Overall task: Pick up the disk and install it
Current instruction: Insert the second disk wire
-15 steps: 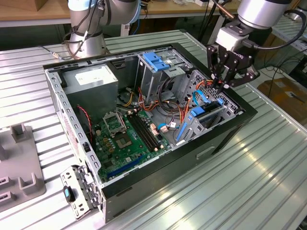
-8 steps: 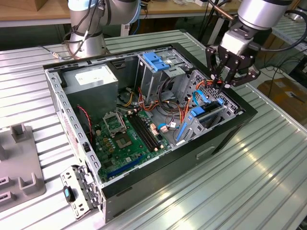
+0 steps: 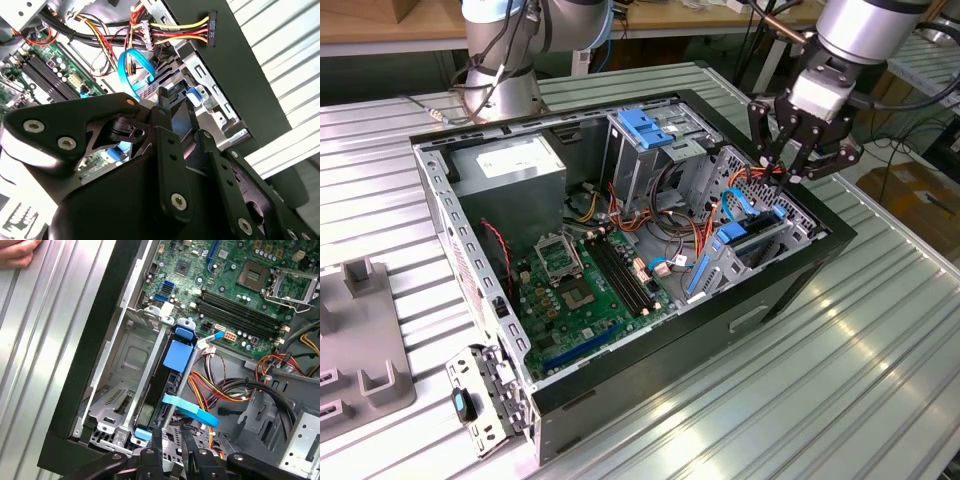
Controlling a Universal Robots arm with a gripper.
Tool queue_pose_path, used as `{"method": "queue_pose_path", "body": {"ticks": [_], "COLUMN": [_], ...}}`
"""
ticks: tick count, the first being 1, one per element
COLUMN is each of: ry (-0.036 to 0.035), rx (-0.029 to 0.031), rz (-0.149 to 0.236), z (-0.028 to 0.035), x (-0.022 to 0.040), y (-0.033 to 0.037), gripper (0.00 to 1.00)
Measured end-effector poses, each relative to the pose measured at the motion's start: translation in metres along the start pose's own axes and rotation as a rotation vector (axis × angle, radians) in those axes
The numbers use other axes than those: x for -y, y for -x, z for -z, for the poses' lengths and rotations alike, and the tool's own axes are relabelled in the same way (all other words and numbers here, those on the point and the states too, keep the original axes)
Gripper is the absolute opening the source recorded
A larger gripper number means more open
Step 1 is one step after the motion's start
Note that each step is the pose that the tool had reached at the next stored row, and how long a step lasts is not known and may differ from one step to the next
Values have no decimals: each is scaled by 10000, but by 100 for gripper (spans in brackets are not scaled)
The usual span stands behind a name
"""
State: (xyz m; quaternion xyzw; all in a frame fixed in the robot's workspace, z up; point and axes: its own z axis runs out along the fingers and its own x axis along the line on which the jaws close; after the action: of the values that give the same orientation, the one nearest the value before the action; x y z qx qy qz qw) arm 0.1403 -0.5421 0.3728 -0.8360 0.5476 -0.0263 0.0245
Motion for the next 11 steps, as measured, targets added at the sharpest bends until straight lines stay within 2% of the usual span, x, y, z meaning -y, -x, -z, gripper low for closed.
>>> {"method": "queue_pose_path", "body": {"ticks": [2, 5, 7, 11], "ry": [-3, -7, -10, -25], "rx": [12, 29, 41, 103], "rz": [185, 416, 585, 1469], "z": [-5, -17, -22, -28], "x": [30, 132, 176, 204], "y": [-13, -58, -77, -89], "gripper": [30, 30, 30, 30]}}
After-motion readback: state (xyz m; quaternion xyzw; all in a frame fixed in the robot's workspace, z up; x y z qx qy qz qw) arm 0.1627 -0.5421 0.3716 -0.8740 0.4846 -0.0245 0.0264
